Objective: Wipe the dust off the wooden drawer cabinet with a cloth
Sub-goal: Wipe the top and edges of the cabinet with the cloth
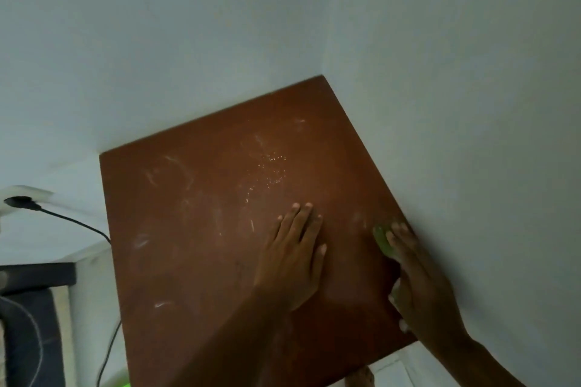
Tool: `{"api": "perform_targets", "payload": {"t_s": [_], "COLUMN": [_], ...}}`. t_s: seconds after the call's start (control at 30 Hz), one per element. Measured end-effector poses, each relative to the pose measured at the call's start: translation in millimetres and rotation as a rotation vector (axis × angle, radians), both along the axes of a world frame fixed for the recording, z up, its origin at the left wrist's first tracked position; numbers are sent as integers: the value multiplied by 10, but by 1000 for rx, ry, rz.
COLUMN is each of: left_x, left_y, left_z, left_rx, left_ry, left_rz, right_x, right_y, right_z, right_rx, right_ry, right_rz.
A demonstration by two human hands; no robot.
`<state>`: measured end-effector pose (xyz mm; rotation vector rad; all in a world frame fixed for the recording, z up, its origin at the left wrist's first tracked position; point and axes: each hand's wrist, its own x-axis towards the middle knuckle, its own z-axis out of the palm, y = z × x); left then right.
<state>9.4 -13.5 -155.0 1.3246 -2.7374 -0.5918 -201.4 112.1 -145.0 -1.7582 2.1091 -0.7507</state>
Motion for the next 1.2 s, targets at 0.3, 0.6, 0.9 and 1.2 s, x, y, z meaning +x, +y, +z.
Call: {"api": "perform_targets", "payload": {"t_s": [0.3, 0.6, 0.9, 1.2], "left_x": [124, 120, 22, -134], "left_y": [-210, -192, -104, -81], "left_z": [-175, -260, -53, 185], "left_rx": [-41, -70, 16, 123], "left_ry": [159, 239, 54, -185], "left_rz": [14, 36, 95, 130], "right_x": [48, 8, -17, -98], "right_y": [-3186, -2934, -1063, 1025], "right_z": [172, -216, -164, -241], "right_rx": [91, 150, 184, 10], "right_ry": [-3, 522, 483, 258], "right_rz": [193, 341, 246, 134]}}
